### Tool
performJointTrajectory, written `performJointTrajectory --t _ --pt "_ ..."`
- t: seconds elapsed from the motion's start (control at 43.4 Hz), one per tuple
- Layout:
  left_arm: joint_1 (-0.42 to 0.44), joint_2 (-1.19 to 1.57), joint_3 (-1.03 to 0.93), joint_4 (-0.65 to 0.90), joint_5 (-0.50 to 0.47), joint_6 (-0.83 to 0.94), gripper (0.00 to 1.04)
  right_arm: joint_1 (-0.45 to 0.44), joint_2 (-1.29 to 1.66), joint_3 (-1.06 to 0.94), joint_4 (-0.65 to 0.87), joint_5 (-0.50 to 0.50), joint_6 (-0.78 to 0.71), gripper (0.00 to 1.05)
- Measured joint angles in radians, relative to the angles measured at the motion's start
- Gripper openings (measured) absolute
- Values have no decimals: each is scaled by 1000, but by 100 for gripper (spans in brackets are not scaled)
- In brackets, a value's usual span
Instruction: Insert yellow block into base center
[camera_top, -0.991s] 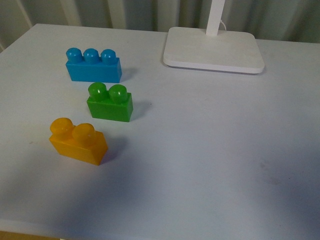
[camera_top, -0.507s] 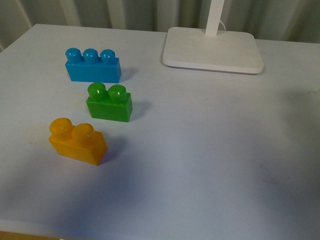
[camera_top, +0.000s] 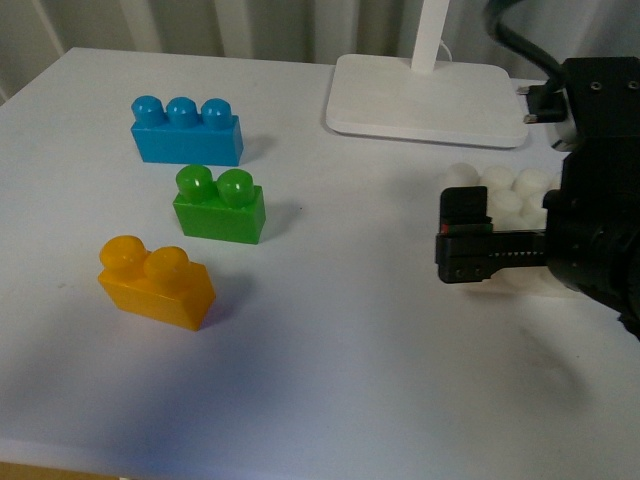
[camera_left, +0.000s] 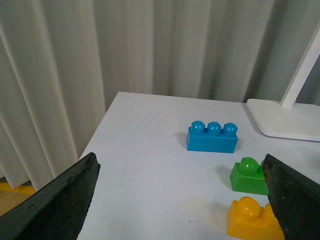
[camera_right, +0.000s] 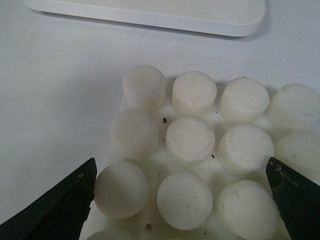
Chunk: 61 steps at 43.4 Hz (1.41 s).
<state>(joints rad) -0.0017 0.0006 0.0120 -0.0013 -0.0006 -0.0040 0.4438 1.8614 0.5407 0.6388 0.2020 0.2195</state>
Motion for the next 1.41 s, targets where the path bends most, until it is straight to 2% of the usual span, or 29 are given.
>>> performJointTrajectory --t 0.184,0.392,0.599,0.853,1.129,1.336,1.359,1.406 --pt "0 0 0 0 0 0 98 65 12 23 -5 -1 48 96" --pt "0 0 0 0 0 0 98 64 -4 20 -10 -14 48 96" --pt "0 0 0 0 0 0 98 -16 -134 -26 -68 -138 74 96" --pt "0 0 0 0 0 0 98 -84 -276 -49 -124 -180 86 96" --pt "0 0 0 0 0 0 98 -263 -621 -158 -214 -232 16 96" --pt "0 0 0 0 0 0 98 -374 -929 -190 -335 -318 17 96" --pt "0 0 0 0 0 0 98 -377 -953 -199 -320 -305 10 94" --pt "0 0 0 0 0 0 98 -402 -1007 -259 -165 -224 -62 84"
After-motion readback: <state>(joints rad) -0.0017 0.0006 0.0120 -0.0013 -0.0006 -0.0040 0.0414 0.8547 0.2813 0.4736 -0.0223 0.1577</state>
